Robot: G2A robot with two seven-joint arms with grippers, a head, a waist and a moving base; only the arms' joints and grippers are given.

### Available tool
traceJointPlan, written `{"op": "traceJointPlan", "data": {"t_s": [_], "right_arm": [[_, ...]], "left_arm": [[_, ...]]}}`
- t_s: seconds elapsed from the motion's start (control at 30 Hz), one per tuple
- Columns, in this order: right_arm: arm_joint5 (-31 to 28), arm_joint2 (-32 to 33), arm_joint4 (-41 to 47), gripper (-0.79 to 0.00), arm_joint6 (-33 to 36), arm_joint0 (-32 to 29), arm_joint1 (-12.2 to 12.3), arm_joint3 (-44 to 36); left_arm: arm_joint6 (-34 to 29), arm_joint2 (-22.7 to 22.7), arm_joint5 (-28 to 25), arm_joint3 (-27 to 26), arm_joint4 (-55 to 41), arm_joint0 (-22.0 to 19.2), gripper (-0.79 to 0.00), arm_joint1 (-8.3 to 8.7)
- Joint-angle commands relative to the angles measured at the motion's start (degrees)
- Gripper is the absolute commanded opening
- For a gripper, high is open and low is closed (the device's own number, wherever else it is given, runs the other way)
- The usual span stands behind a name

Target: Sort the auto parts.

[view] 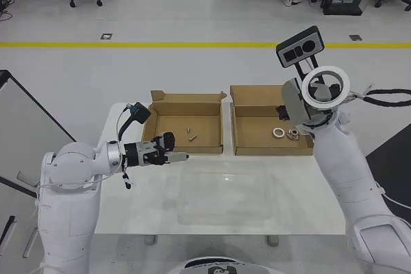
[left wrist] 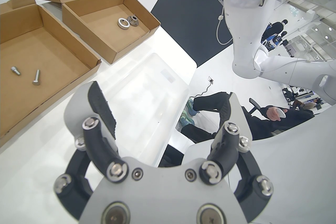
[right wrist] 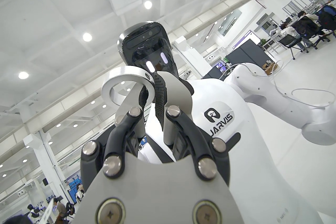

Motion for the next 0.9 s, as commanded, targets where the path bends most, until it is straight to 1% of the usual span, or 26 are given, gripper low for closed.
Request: {"op": "traceJointPlan", "data": {"t_s": [0.0,0.4,0.5,0.53,0.6,0.63,0.7,0.73,0.8,0.87], "right_arm": [[0.0,0.0,0.0,-0.785,0.0,0.0,0.0,0.0],[0.0,0.0,0.0,-0.785,0.0,0.0,0.0,0.0],[0.3,1.4,-3.4,-0.785,-2.2,-0.7,0.3,0.3],[0.4,2.7,-6.3,-0.785,-2.4,-0.9,0.6,0.8],[1.3,5.4,-9.3,-0.785,-2.1,-1.9,1.2,1.9],[1.7,7.2,-12.9,-0.785,-2.0,-2.4,1.6,2.8],[2.8,10.6,-16.0,-0.785,-1.5,-3.9,2.4,4.1],[3.3,13.1,-20.6,-0.785,-1.4,-4.8,3.1,4.9],[4.5,16.8,-25.7,-0.785,-1.3,-6.2,4.0,5.8],[5.5,20.6,-33.9,-0.785,-1.4,-7.6,5.2,6.0]], "left_arm": [[0.0,0.0,0.0,0.0,0.0,0.0,0.0,0.0],[0.0,0.0,0.0,0.0,0.0,0.0,0.0,0.0],[0.0,0.0,0.0,0.0,0.0,0.0,0.0,0.0],[0.0,0.0,0.0,0.0,0.0,0.0,0.0,0.0],[0.0,0.0,0.0,0.0,0.0,0.0,0.0,0.0],[0.0,0.0,0.0,0.0,0.0,0.0,0.0,0.0],[0.0,0.0,0.0,0.0,0.0,0.0,0.0,0.0],[0.0,0.0,0.0,0.0,0.0,0.0,0.0,0.0],[0.0,0.0,0.0,0.0,0.0,0.0,0.0,0.0],[0.0,0.0,0.0,0.0,0.0,0.0,0.0,0.0]]}}
